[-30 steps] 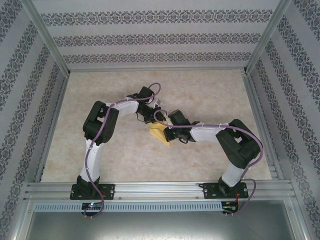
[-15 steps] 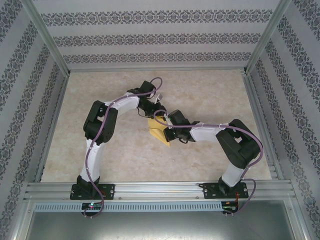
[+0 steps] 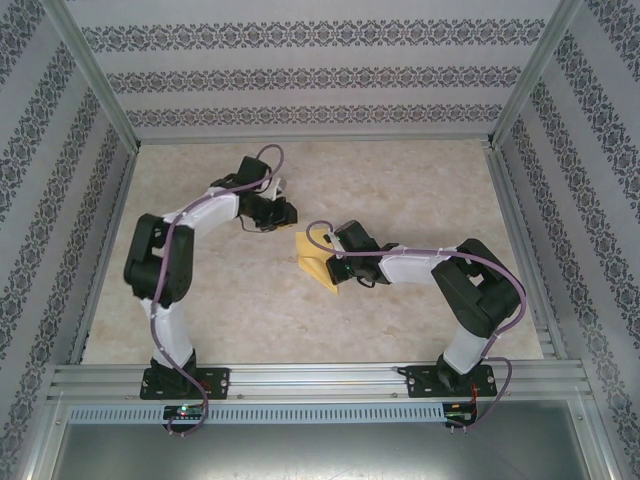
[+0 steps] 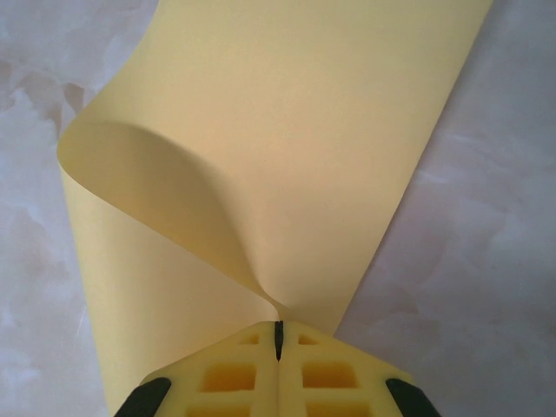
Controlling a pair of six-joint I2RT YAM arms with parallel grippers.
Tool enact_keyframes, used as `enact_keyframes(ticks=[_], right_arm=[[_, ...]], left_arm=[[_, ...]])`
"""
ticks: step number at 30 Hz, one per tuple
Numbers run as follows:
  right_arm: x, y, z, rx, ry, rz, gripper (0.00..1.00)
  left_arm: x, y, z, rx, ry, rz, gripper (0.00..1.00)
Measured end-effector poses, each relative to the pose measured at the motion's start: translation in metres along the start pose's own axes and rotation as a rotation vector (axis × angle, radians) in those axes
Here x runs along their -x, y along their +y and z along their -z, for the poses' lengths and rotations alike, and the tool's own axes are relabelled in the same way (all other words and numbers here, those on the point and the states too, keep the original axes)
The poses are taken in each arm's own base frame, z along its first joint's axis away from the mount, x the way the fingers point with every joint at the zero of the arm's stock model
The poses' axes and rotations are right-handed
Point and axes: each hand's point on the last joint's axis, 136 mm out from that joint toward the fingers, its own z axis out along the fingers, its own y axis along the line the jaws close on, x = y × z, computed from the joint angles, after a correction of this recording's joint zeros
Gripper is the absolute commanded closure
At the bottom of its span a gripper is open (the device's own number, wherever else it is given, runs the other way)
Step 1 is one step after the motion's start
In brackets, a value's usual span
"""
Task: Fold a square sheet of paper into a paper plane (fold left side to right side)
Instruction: Third fold the triangle at the center of the table.
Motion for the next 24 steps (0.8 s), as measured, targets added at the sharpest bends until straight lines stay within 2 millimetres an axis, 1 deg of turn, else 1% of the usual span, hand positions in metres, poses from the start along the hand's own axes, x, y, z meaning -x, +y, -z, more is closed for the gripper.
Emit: enact_keyframes(ticks=[2, 4, 6, 8, 11, 13, 15, 17, 20, 24], right_arm=[[0.000, 0.000, 0.000, 0.000, 0.000, 0.000, 1.00], [0.000, 0.000, 0.000, 0.000, 0.001, 0.001, 1.00], [0.000, 0.000, 0.000, 0.000, 0.002, 0.001, 1.00], [0.000, 0.000, 0.000, 0.000, 0.002, 0.000, 1.00], [-0.001, 0.000, 0.000, -0.001, 0.004, 0.000, 1.00], [-0.001, 0.000, 0.000, -0.001, 0.004, 0.000, 1.00], [-0.001, 0.000, 0.000, -0.002, 0.006, 0.000, 1.00], [-0.001, 0.001, 0.000, -0.001, 0.008, 0.003, 1.00], [-0.002, 0.002, 0.000, -0.003, 0.012, 0.005, 1.00], [-0.002, 0.002, 0.000, -0.003, 0.014, 0.007, 1.00]], left_arm=[[-0.017, -0.006, 0.009, -0.032, -0.011, -0.008, 0.84], [-0.035, -0.011, 0.012, -0.069, -0.012, -0.008, 0.85], [-0.053, -0.013, 0.005, -0.103, 0.002, 0.001, 0.86], [-0.072, -0.013, -0.006, -0.121, 0.029, 0.013, 0.86], [-0.093, -0.017, -0.019, -0.142, 0.066, 0.027, 0.86], [-0.097, -0.026, -0.025, -0.163, 0.072, 0.017, 0.86], [-0.097, -0.035, -0.031, -0.184, 0.070, 0.002, 0.86], [-0.096, -0.041, -0.038, -0.194, 0.072, -0.005, 0.85], [-0.098, -0.042, -0.049, -0.195, 0.084, -0.006, 0.85], [-0.101, -0.039, -0.061, -0.185, 0.102, 0.002, 0.85]])
